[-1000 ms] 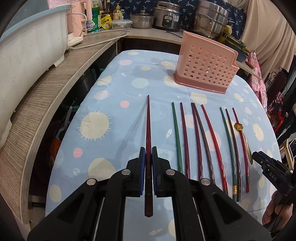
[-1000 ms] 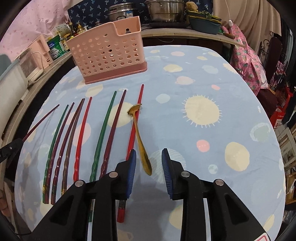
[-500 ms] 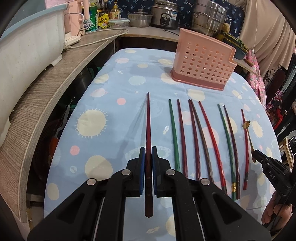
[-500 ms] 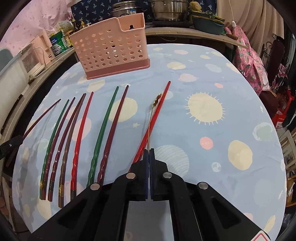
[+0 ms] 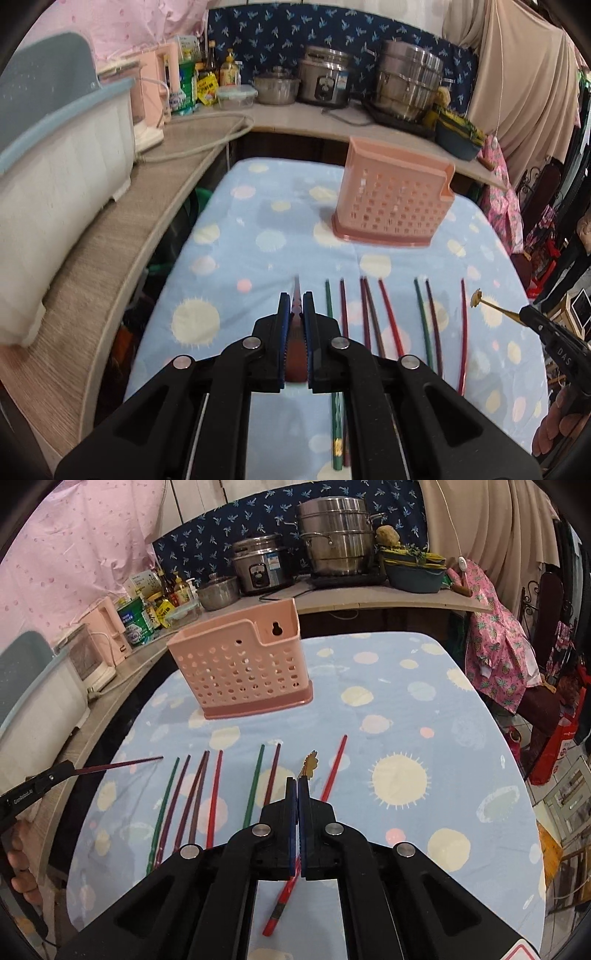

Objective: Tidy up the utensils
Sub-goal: 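Carry the dark red chopstick with the left tool while the right tool carries the spoon into the pink basket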

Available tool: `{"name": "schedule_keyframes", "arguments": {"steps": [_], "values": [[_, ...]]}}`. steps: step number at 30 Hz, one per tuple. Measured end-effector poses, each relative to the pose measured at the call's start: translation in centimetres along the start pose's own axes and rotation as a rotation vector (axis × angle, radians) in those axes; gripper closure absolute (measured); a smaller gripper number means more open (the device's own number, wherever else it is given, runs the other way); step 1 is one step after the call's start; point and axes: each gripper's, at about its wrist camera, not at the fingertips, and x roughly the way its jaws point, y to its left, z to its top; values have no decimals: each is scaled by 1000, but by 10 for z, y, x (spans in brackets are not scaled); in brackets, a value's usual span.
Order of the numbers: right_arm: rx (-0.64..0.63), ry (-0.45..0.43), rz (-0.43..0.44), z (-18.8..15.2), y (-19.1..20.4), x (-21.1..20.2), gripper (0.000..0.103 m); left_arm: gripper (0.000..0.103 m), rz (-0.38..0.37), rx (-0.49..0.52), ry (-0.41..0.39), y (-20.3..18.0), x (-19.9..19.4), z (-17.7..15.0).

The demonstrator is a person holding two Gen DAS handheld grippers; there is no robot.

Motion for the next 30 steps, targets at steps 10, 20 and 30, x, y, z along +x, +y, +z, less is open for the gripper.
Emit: {"name": "schedule_keyframes", "arguments": {"steps": [10, 20, 30], "values": [[44, -86, 69, 69, 0, -13, 101, 96, -45, -29, -127, -6, -23, 85], [94, -102, 156, 144, 2, 2, 101, 96, -96, -17, -325, -39, -53, 180], [116, 42, 161, 162, 3, 72, 101, 96, -113, 27, -311, -78, -10, 212]]}}
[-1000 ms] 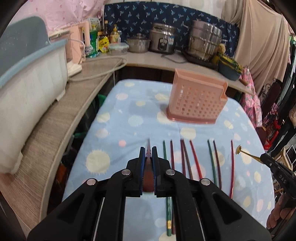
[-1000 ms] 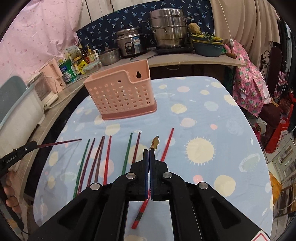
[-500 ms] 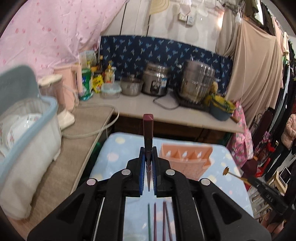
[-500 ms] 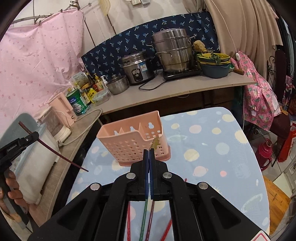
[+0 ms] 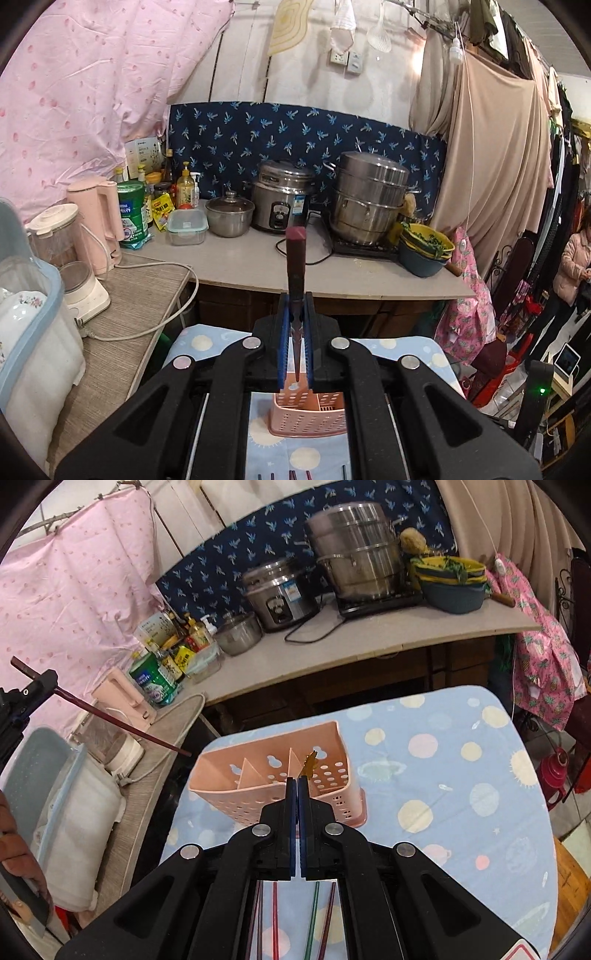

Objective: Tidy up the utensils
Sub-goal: 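Carry the dark red chopstick with the left tool while the right tool carries the spoon into the pink basket, then open the left tool releasing the chopstick while the right tool releases the spoon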

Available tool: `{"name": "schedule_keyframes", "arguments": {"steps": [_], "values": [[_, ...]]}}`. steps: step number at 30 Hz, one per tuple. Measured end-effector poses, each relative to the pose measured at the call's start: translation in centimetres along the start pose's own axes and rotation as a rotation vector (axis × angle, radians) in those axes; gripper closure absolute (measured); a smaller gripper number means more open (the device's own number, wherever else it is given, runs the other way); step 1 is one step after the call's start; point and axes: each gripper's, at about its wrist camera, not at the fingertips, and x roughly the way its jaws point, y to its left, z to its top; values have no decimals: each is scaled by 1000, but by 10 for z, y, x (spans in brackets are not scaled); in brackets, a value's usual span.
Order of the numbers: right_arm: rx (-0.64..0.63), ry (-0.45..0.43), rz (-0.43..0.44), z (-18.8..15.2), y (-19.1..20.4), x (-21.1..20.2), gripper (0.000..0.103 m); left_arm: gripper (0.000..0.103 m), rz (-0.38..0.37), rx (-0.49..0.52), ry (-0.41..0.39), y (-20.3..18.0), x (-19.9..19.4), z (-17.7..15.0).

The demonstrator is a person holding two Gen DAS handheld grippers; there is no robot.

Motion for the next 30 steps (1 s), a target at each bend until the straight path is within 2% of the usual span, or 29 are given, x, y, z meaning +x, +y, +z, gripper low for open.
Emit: {"name": "schedule_keyframes", "arguments": {"steps": [7, 11, 13, 15, 18, 23, 25, 27, 30], "values": [[36, 75, -22, 1, -12, 33, 101, 96, 10, -4, 123, 5, 44, -26], [38, 80, -20, 1, -10, 41, 100, 96, 13, -23, 161, 13, 58, -39], [42, 63, -26, 1, -11, 39, 97, 96, 16, -34, 164, 15, 61, -44], [43, 46, -27, 1, -12, 34, 86, 94, 27, -38, 158, 18, 62, -47], [33, 10, -38, -1, -12, 20, 77, 73, 40, -45, 156, 22, 60, -51], [3, -18, -68, -16, -11, -5, 72, 67, 48, -47, 151, 30, 45, -59], [3, -14, -78, -31, -15, -14, 71, 65, 54, -47, 146, 33, 36, -64], [5, 2, -83, -48, -19, -19, 70, 59, 60, -52, 145, 37, 24, -73], [2, 42, -108, -82, -26, -22, 70, 58, 73, -56, 152, 43, 10, -89]]}}
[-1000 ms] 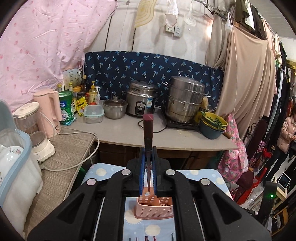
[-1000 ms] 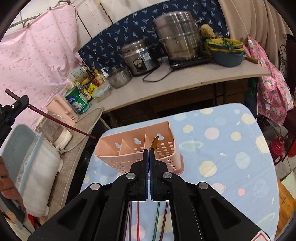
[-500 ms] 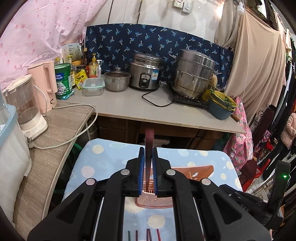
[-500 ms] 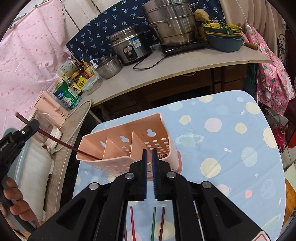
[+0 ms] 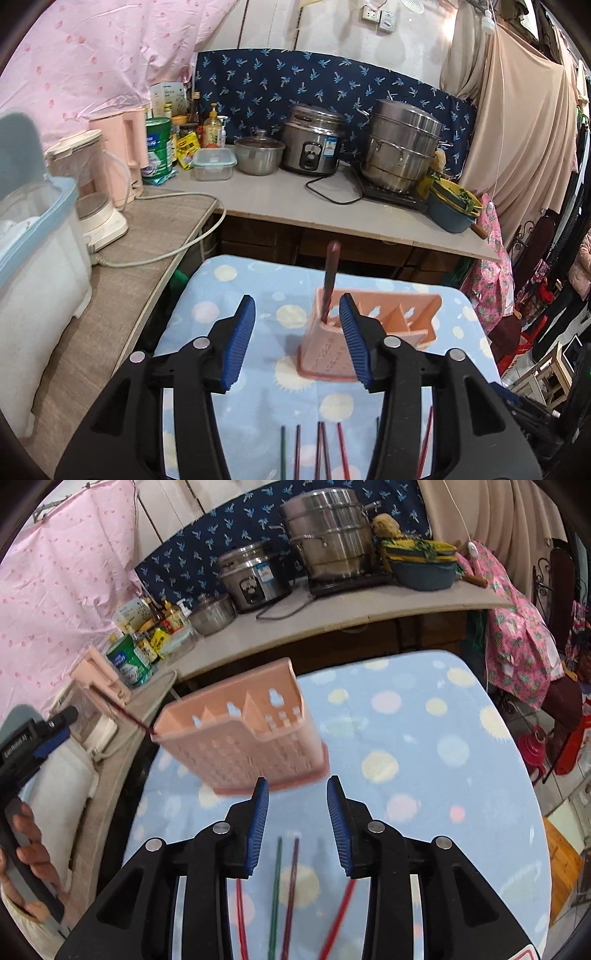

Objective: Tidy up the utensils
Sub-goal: 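Open the left tool releasing the chopstick while the right tool releases the spoon, then grasp a red chopstick with the right tool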

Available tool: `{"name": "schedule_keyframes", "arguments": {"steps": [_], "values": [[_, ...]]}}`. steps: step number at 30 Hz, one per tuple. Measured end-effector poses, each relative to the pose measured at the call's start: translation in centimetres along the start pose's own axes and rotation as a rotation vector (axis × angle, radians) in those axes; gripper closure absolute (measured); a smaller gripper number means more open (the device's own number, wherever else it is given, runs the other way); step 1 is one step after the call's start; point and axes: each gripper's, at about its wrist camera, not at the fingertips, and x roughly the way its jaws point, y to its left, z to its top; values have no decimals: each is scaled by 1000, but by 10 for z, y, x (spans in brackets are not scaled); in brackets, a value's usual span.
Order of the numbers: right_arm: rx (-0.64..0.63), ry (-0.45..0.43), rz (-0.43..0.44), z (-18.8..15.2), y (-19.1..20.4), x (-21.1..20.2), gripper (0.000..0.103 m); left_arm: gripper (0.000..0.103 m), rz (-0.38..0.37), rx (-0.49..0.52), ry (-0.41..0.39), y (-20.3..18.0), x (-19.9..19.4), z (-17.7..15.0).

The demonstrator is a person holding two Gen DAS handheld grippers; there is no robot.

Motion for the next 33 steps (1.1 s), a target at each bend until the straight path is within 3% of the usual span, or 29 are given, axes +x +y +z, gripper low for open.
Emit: {"name": "schedule_keyframes", "arguments": {"steps": [8, 13, 20, 27, 33], "values": [[-14, 140, -34, -91, -7, 17, 70, 57, 42, -2, 103, 25, -10, -69], [-59, 161, -69, -127, 1, 17, 70, 57, 80, 10, 161, 37, -15, -115], [-101, 185, -92, -157, 7, 19, 70, 57, 91, 17, 231, 45, -22, -170], [-124, 196, -101, -169, 10, 21, 70, 57, 95, -4, 296, 53, -22, -201], [-150, 191, -123, -175, 11, 21, 82, 57, 87, 2, 315, 52, -25, -211]]}}
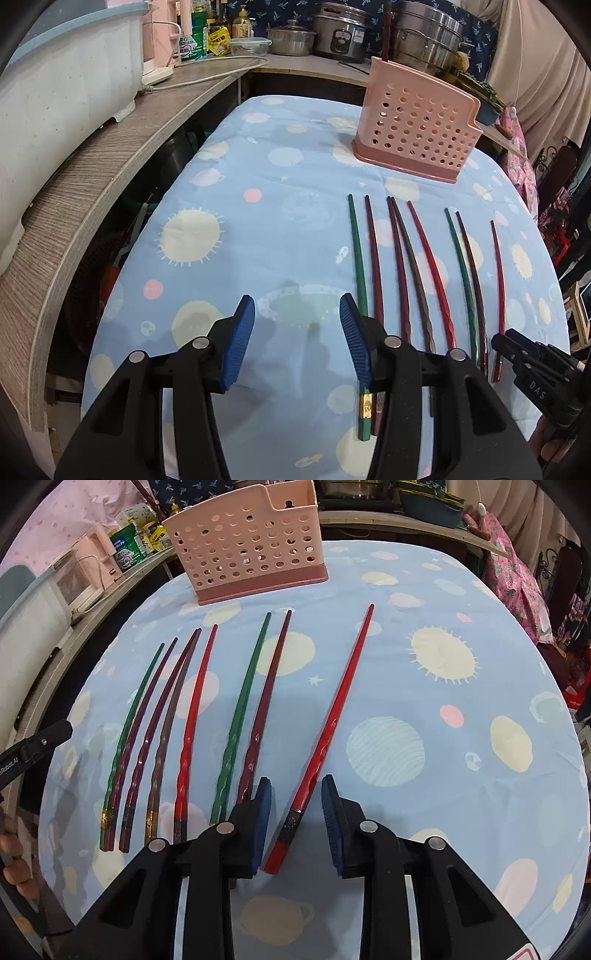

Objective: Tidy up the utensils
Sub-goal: 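Grasp a red chopstick with the right tool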

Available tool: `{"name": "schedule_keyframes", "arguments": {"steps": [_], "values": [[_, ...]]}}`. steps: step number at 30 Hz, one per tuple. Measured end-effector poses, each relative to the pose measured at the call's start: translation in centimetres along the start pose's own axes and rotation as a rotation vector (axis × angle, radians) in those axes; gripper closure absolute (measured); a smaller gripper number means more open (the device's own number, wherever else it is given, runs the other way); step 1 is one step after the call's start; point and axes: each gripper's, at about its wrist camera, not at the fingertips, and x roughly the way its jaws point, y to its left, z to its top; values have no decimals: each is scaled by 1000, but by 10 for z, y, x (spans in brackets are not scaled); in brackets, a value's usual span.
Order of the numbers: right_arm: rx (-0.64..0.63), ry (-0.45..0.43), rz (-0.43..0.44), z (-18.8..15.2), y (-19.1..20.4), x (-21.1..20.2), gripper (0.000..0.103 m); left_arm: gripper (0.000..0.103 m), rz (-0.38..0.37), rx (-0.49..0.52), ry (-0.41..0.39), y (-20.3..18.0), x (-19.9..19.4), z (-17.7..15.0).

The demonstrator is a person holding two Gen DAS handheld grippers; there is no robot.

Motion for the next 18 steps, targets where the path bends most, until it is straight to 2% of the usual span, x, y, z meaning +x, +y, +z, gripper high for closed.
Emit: {"name": "schedule_keyframes", "arguments": {"steps": [3, 18], "values": [[-2, 1, -1, -1, -1, 0, 89, 57, -11, 4, 6, -3, 0, -3], [-7, 7, 16, -9, -4, -5, 94, 56, -41, 29, 57, -15, 4, -25]]}}
